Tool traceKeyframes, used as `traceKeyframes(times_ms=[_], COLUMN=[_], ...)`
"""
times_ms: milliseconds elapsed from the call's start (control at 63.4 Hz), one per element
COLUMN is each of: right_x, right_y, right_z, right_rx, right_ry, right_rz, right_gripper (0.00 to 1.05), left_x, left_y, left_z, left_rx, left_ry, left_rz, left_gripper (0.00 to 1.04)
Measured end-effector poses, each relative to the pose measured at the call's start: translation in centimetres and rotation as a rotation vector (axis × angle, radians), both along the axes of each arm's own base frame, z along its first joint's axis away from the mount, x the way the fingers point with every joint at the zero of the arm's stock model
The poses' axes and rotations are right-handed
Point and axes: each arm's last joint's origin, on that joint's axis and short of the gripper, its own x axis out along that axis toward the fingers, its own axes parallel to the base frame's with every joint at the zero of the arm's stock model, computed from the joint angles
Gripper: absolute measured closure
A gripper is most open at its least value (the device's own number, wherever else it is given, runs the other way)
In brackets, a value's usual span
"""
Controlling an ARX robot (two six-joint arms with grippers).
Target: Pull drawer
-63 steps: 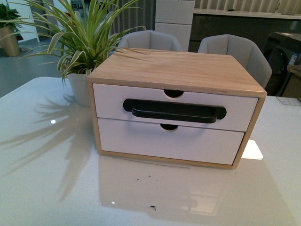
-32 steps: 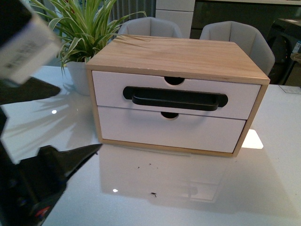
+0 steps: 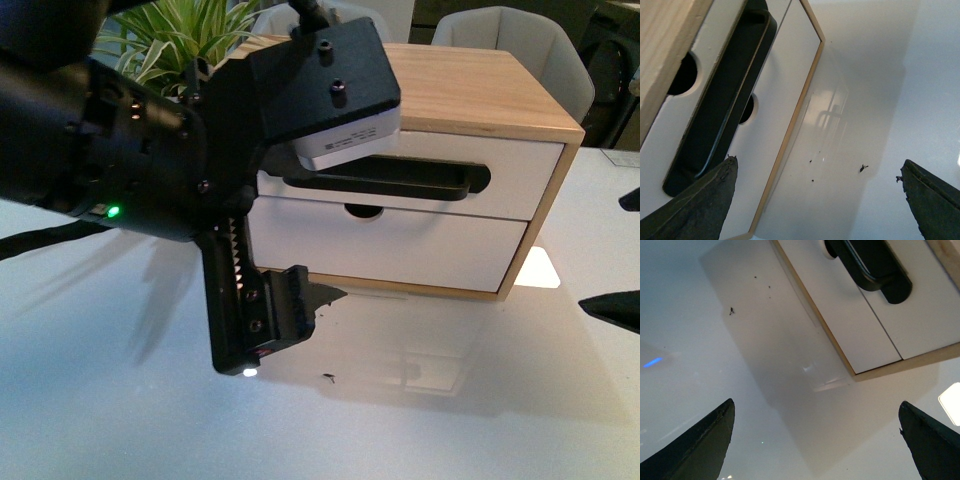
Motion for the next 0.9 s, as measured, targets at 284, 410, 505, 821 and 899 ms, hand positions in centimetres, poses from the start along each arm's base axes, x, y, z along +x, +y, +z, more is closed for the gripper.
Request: traceKeyframes(times_ms=[284,410,505,821,899], right_x=[1.9,2.3,2.3,2.5,2.8], right_y=[0.7,0.8,0.7,0.2,0.2], right_z=[0.2,0.3,0.2,0.1,-0.2], right_rx=[0.002,0.009,0.019,0.054,0.055], right_ry=[-0.001,0.0,0.004,0.012,0.014], right_rz=[0.044,0.051,0.058,0.069,0.07], right_gripper=[0.09,0.09,0.09,0.09,0.09], left_x=[3.1,4.5,5.3,7.2,7.6], left_y=[-2.1,-2.7,-3.0,-2.9,-2.8], left_z=[0.2,0.2,-0.1,-2.0,-2.3], left_rx=[0.091,0.116,0.139,0.212,0.22], left_ry=[-0.033,-0.05,-0.059,-0.061,-0.061], left_rz=[-0.061,-0.058,-0.052,-0.031,-0.024], left_gripper=[0.07,0.07,0.07,0.07,0.07])
